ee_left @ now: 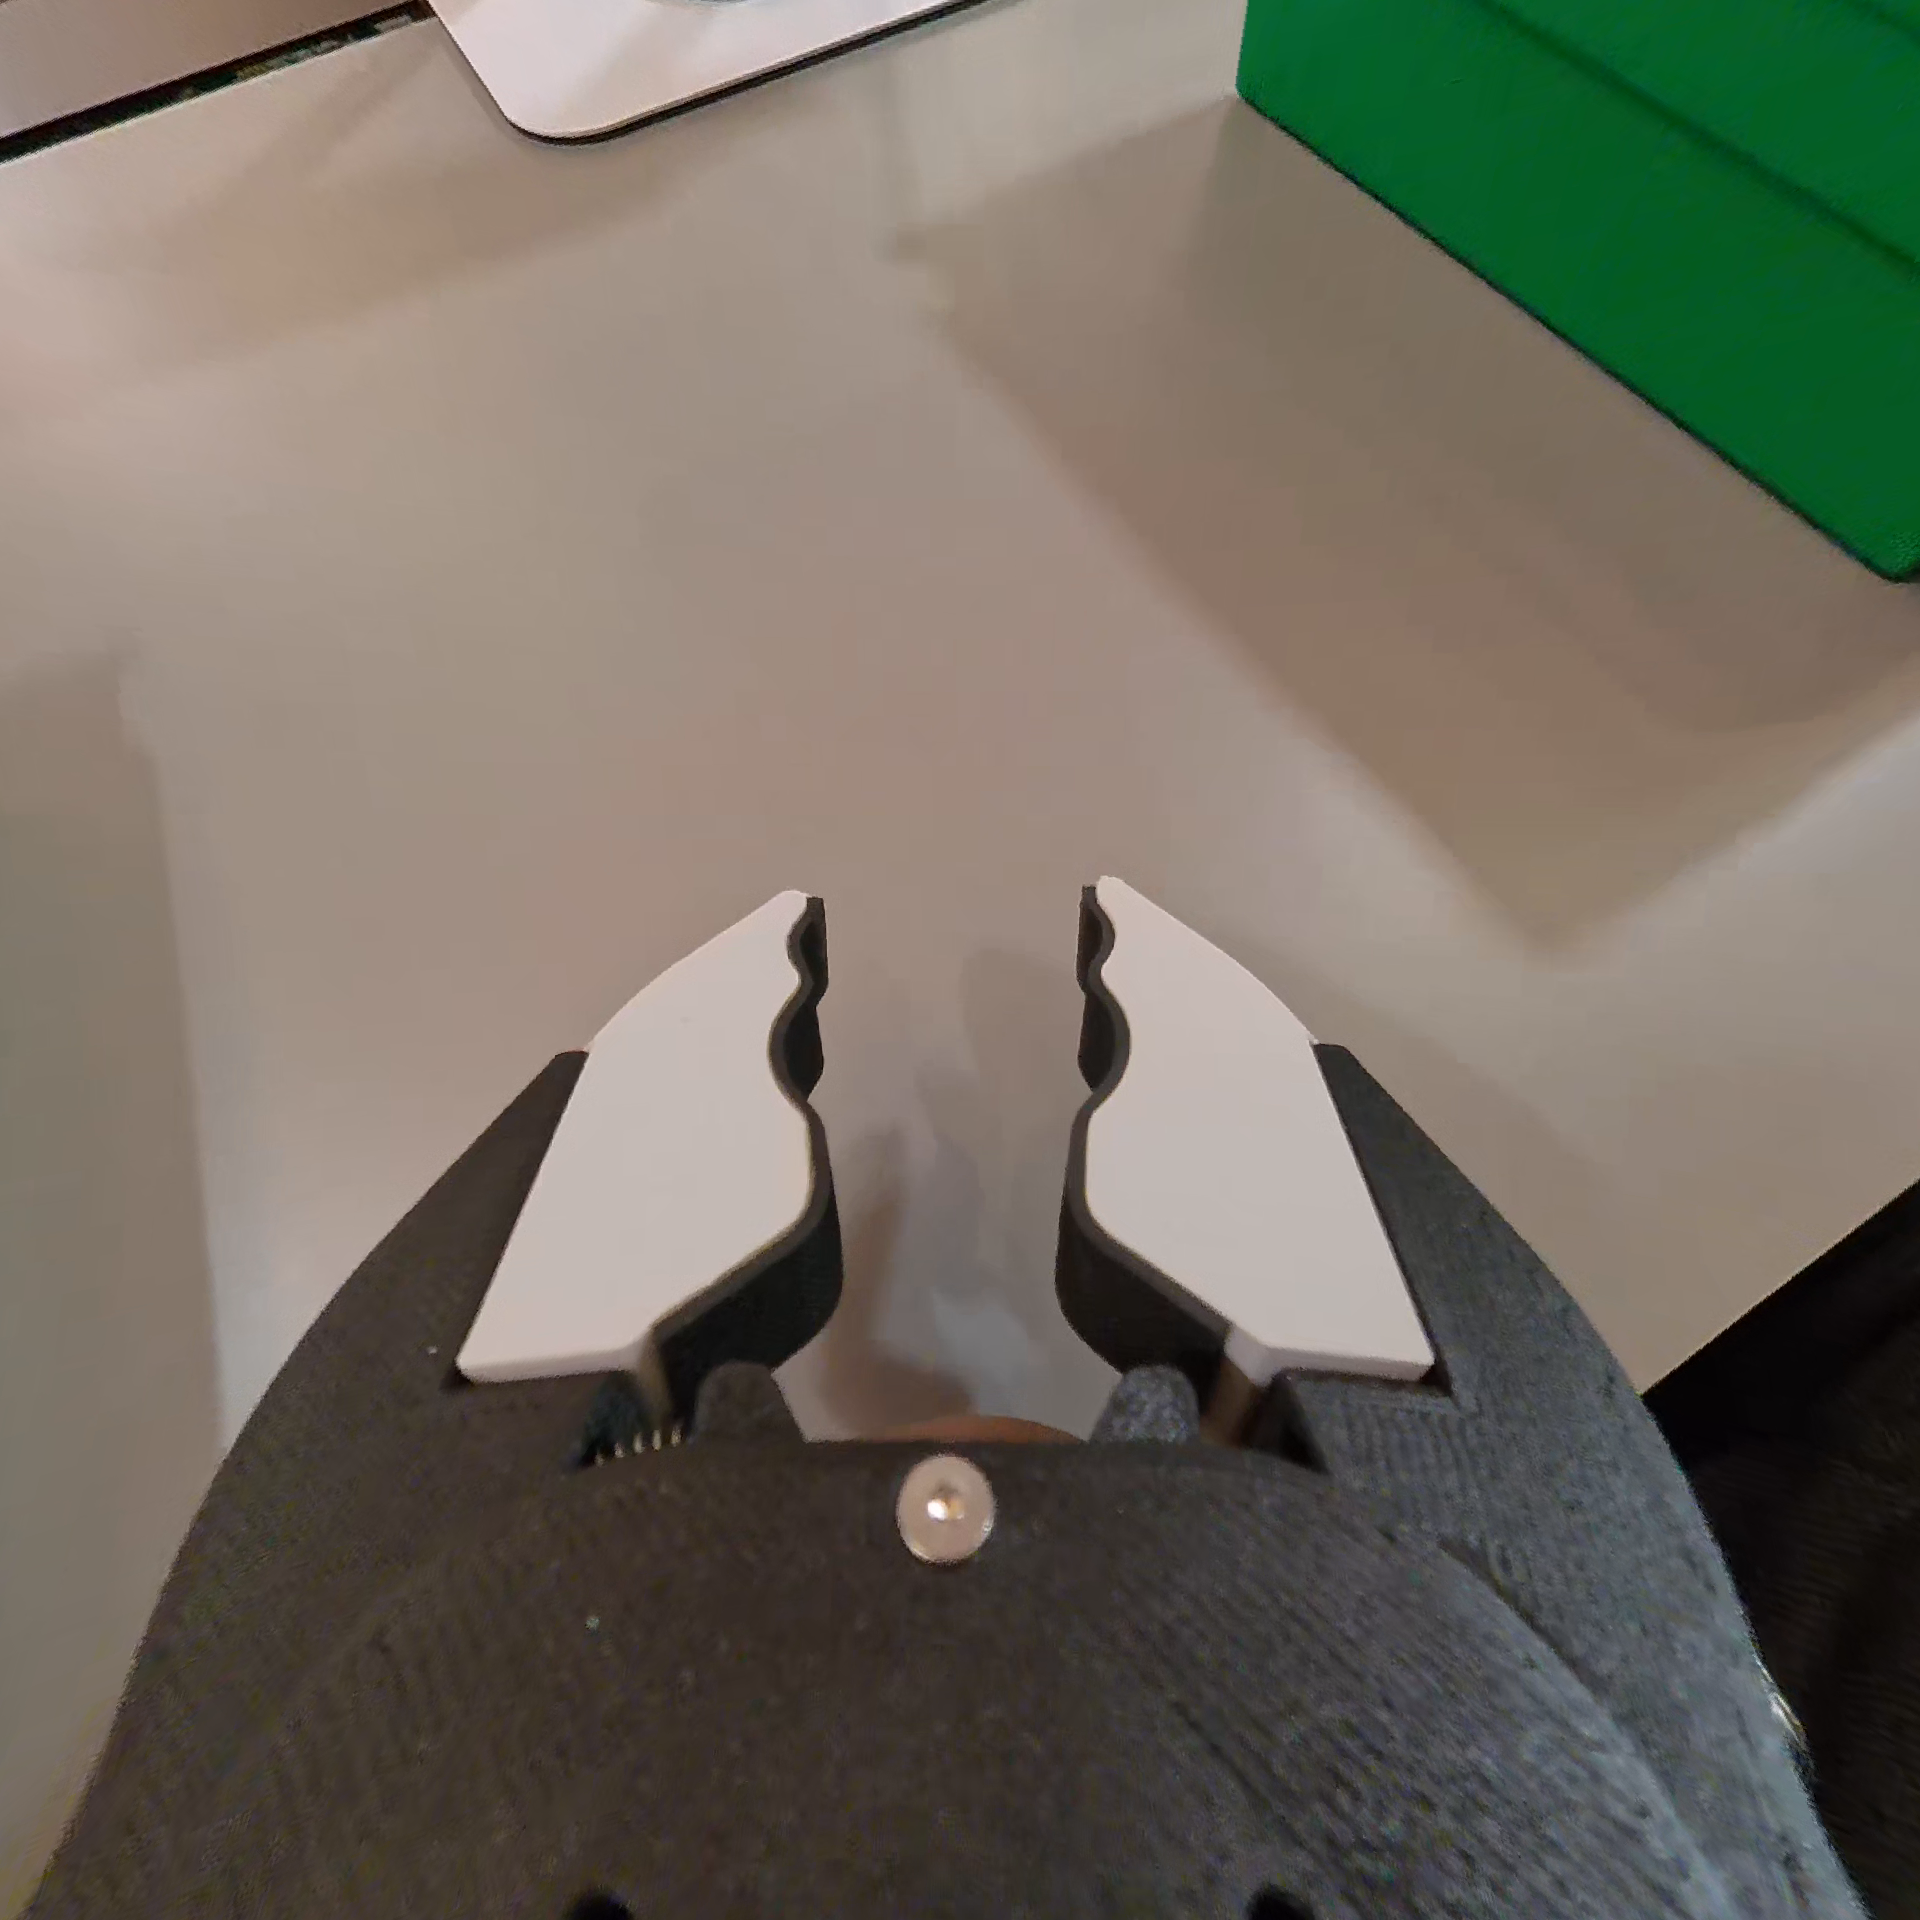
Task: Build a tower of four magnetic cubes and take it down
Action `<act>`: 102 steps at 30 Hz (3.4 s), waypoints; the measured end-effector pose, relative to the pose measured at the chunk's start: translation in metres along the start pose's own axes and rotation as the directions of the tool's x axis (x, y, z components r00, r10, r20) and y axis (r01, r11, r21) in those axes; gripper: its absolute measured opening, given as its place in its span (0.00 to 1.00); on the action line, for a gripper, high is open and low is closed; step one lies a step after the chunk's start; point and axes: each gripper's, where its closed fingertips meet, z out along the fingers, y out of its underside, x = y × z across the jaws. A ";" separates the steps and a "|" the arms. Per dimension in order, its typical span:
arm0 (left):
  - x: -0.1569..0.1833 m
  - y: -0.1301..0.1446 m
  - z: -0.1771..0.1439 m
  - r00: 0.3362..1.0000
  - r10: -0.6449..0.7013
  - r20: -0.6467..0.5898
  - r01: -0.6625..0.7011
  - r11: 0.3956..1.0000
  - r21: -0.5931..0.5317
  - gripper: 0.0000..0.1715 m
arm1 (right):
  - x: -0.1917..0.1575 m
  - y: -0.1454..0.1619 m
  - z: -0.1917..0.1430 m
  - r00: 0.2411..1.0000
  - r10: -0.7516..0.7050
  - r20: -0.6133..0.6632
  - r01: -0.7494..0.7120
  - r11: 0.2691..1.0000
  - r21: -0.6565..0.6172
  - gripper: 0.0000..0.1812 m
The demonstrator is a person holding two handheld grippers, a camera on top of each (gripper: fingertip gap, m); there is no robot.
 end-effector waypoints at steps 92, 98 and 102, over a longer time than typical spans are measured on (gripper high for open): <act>-0.191 0.066 -0.164 0.732 -0.423 0.534 0.255 0.897 0.360 0.24 | -0.277 -0.093 -0.027 0.660 0.223 0.718 -0.332 0.943 0.012 0.18; -0.187 0.067 -0.154 0.757 -0.403 0.514 0.261 0.908 0.328 0.12 | -0.280 -0.090 -0.029 0.681 0.174 0.712 -0.287 0.957 0.041 0.17; -0.180 0.061 -0.150 0.783 -0.401 0.476 0.265 0.907 0.329 0.05 | -0.280 -0.088 -0.030 0.709 0.118 0.696 -0.236 0.969 0.076 0.16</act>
